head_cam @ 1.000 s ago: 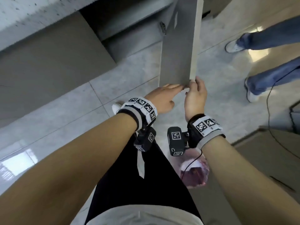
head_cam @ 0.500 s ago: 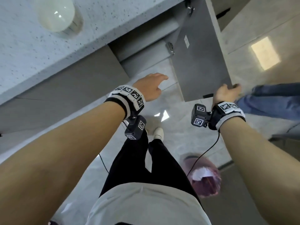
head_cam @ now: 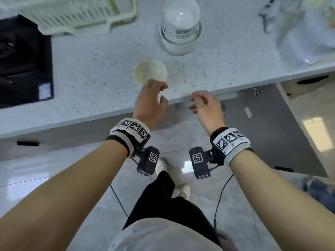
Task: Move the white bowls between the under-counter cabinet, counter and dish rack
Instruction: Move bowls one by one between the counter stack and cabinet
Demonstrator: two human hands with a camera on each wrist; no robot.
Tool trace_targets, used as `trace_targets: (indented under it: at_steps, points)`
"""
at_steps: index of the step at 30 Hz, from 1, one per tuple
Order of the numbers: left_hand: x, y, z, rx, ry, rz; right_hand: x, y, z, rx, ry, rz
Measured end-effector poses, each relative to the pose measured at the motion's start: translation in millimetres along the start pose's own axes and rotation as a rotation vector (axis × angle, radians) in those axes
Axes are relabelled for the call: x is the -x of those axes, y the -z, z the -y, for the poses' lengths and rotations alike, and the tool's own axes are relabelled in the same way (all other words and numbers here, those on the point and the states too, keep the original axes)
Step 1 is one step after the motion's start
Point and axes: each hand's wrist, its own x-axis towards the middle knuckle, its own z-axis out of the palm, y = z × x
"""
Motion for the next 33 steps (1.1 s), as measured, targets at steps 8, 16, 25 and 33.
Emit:
trace_targets:
  at_steps: [8, 16, 25, 33]
  points:
    - [-55, 29, 73, 0.268, 0.621, 0.086, -87, -77, 51, 0.262, -0.159, 0.254]
    - [-61, 2, 50, 0.6, 0.709, 0.078, -82, -79, 32, -0.039, -0.185, 0.123]
    - [-16, -83, -44, 0.57, 0.474, 0.395, -17, 56, -32, -0.228, -0.165, -0.147]
    - [15, -213, -67, 0.469, 0.501, 0.533, -11, 130, -150, -0.232, -0.29, -0.196]
